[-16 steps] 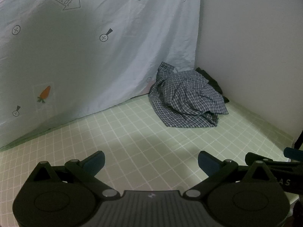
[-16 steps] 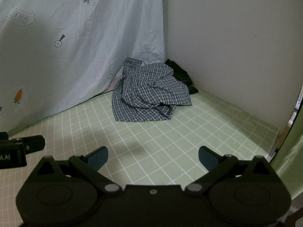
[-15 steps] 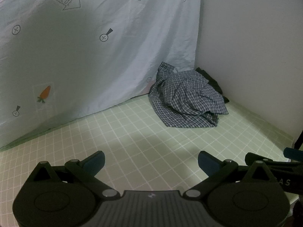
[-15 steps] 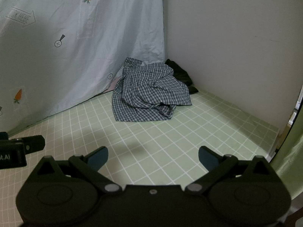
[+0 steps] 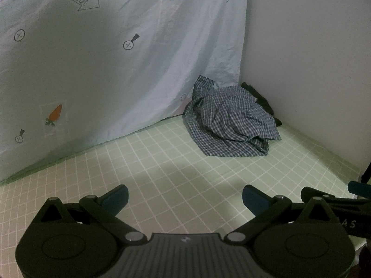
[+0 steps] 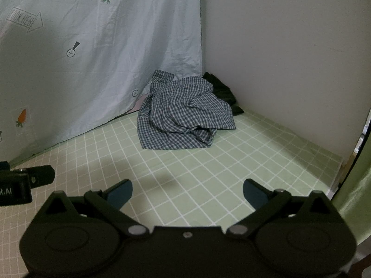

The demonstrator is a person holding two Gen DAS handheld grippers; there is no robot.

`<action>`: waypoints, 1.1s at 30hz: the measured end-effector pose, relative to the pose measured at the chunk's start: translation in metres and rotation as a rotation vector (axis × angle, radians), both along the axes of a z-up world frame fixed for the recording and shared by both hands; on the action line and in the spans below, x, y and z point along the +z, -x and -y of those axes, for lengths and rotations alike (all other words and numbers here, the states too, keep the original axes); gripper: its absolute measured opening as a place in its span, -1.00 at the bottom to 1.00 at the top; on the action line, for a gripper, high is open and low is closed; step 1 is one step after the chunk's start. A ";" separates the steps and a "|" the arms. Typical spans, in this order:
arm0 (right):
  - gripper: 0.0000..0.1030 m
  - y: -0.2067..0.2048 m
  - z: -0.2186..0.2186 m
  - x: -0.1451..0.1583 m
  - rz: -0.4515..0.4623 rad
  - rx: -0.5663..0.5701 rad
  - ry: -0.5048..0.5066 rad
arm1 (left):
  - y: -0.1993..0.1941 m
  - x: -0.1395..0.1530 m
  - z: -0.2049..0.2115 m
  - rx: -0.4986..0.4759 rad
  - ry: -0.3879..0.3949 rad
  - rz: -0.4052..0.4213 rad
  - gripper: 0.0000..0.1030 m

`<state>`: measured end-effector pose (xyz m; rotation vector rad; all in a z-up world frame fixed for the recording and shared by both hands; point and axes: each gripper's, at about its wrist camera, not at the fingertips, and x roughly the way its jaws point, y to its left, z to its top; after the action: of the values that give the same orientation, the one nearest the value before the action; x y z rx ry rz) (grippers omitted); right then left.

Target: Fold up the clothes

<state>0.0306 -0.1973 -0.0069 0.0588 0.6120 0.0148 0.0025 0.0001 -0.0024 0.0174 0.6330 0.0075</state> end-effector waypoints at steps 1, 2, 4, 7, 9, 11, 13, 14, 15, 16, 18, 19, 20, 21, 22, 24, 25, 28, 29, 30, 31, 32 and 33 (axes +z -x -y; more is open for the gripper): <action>1.00 0.000 0.000 0.000 0.000 0.000 0.001 | 0.000 0.000 0.000 -0.001 0.000 0.000 1.00; 0.99 0.000 0.000 0.000 0.001 -0.001 0.000 | 0.001 0.001 0.000 -0.001 -0.001 0.000 1.00; 0.99 0.000 0.000 0.000 0.001 -0.001 0.000 | 0.001 0.000 0.000 -0.002 -0.001 -0.001 1.00; 0.99 0.001 0.000 -0.001 0.001 -0.001 0.001 | 0.001 0.000 0.000 -0.003 -0.001 -0.004 1.00; 0.99 0.003 0.001 -0.001 0.001 -0.001 0.000 | 0.001 0.000 0.001 -0.003 -0.002 -0.005 1.00; 1.00 0.004 0.003 -0.001 0.001 -0.003 -0.003 | 0.002 0.001 0.001 -0.003 -0.002 -0.006 1.00; 0.99 0.005 0.004 -0.001 0.000 -0.005 -0.006 | 0.001 0.001 0.001 -0.004 -0.004 -0.007 1.00; 0.99 0.005 0.005 -0.001 -0.001 -0.006 -0.007 | 0.001 0.001 0.001 -0.005 -0.004 -0.007 1.00; 0.99 0.005 0.005 -0.001 -0.002 -0.007 -0.007 | 0.001 0.001 0.002 -0.005 -0.005 -0.007 1.00; 0.99 0.006 0.005 -0.001 -0.002 -0.007 -0.008 | 0.001 0.001 0.002 -0.005 -0.005 -0.007 1.00; 0.99 0.007 0.006 -0.001 -0.001 -0.008 -0.010 | 0.001 0.001 0.002 -0.006 -0.006 -0.006 1.00; 0.99 0.007 0.006 -0.001 -0.001 -0.007 -0.011 | 0.002 0.001 0.002 -0.006 -0.006 -0.006 1.00; 0.99 0.007 0.007 -0.001 -0.002 -0.007 -0.014 | 0.002 0.001 0.003 -0.006 -0.007 -0.005 1.00; 0.99 0.007 0.007 -0.001 -0.003 -0.007 -0.018 | 0.003 0.000 0.003 -0.006 -0.008 -0.005 1.00; 0.99 0.007 0.008 0.000 -0.003 -0.008 -0.021 | 0.003 0.000 0.004 -0.006 -0.008 -0.005 1.00; 1.00 0.008 0.008 0.000 -0.002 -0.010 -0.020 | 0.004 0.000 0.004 -0.006 -0.009 -0.005 1.00; 0.99 0.009 0.008 0.000 -0.002 -0.011 -0.019 | 0.005 0.000 0.004 -0.006 -0.009 -0.005 1.00; 0.99 0.010 0.008 0.000 -0.004 -0.012 -0.022 | 0.006 -0.001 0.005 -0.005 -0.009 -0.007 1.00; 1.00 0.010 0.009 0.000 -0.005 -0.011 -0.024 | 0.007 -0.002 0.005 -0.004 -0.009 -0.008 1.00; 1.00 0.011 0.009 0.000 -0.005 -0.011 -0.025 | 0.008 -0.002 0.005 -0.003 -0.010 -0.009 1.00; 0.99 0.011 0.009 0.000 -0.005 -0.009 -0.026 | 0.009 -0.002 0.005 -0.002 -0.010 -0.009 1.00; 0.99 0.011 0.009 0.000 -0.005 -0.007 -0.025 | 0.011 -0.003 0.006 0.000 -0.010 -0.009 1.00; 0.99 0.012 0.009 0.000 -0.004 -0.005 -0.024 | 0.012 -0.003 0.006 0.002 -0.009 -0.009 1.00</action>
<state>0.0185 -0.2068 -0.0073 0.0832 0.6159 0.0174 -0.0099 -0.0061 -0.0056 0.0253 0.6419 0.0126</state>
